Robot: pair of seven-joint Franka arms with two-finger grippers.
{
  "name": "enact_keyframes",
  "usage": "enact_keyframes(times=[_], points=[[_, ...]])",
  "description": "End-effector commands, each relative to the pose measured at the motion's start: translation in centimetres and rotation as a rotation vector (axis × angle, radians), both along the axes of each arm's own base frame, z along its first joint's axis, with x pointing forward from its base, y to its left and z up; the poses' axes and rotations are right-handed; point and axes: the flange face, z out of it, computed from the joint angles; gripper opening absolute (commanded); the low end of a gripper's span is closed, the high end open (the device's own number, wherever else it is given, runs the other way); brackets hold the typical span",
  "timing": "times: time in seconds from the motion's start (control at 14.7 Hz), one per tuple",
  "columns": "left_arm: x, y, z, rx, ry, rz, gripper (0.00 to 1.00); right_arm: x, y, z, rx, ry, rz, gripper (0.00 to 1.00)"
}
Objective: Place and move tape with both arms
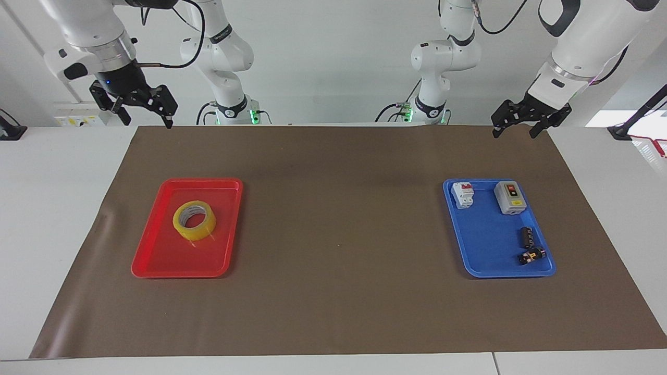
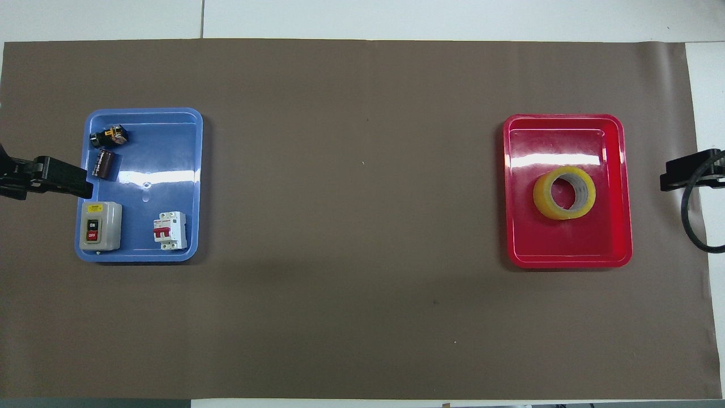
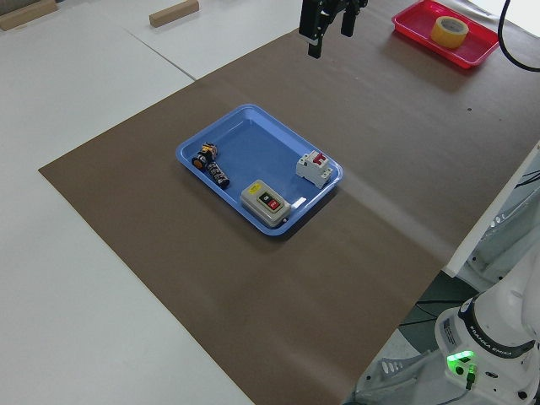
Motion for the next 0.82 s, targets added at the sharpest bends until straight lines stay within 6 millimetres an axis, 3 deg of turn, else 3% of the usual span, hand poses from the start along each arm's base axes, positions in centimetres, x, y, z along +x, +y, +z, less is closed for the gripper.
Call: enact_keyframes(times=[0.0, 0.75], points=[[-0.22, 0.10, 0.60, 0.026, 0.002, -0.006, 1.00, -0.25, -0.27, 0.05, -0.014, -0.010, 0.017, 1.00], [-1.10, -0.13, 1.45, 0.029, 0.011, -0.011, 1.00, -0.26, -0.19, 0.08, -0.008, -0.013, 0.018, 1.00]])
